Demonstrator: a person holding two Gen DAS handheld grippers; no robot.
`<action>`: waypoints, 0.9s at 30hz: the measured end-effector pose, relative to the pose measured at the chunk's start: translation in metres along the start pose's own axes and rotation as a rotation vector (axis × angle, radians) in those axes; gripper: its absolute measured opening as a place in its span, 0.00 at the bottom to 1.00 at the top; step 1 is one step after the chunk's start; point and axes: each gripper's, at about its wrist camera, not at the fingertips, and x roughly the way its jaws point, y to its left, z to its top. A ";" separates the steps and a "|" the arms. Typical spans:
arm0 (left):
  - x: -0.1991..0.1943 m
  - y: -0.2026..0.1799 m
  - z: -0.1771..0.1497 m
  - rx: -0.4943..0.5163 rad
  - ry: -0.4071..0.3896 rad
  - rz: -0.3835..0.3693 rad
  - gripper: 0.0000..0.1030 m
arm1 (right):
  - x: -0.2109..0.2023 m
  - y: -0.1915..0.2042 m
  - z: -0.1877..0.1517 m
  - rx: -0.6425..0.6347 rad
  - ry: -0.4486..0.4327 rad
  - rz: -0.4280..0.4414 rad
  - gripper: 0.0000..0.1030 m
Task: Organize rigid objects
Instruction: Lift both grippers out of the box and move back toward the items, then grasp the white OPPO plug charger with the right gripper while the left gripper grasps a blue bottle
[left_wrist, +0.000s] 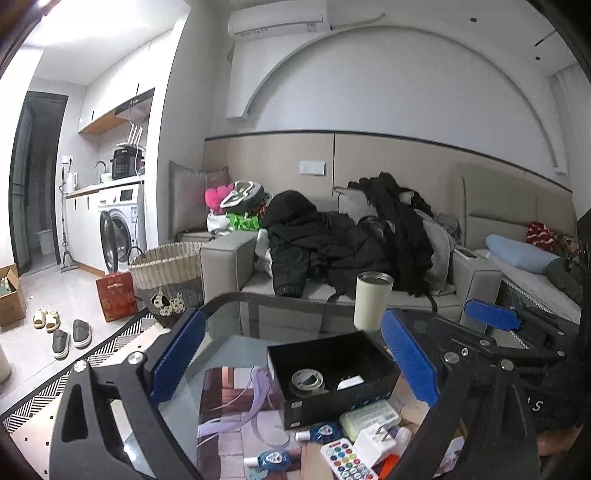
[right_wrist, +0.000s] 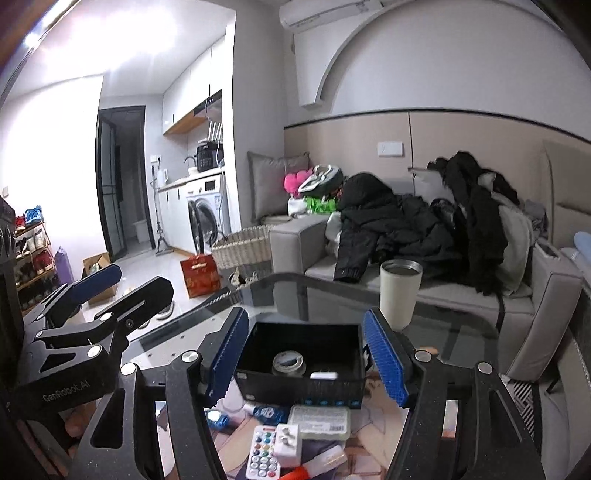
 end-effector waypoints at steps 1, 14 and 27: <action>0.002 0.002 -0.002 0.000 0.018 0.002 0.94 | 0.003 0.001 -0.002 -0.002 0.009 0.001 0.65; 0.047 0.017 -0.067 0.066 0.308 0.014 0.94 | 0.073 0.008 -0.070 -0.010 0.340 0.059 0.65; 0.097 0.024 -0.139 0.218 0.565 -0.023 0.94 | 0.115 0.008 -0.125 -0.001 0.541 0.064 0.65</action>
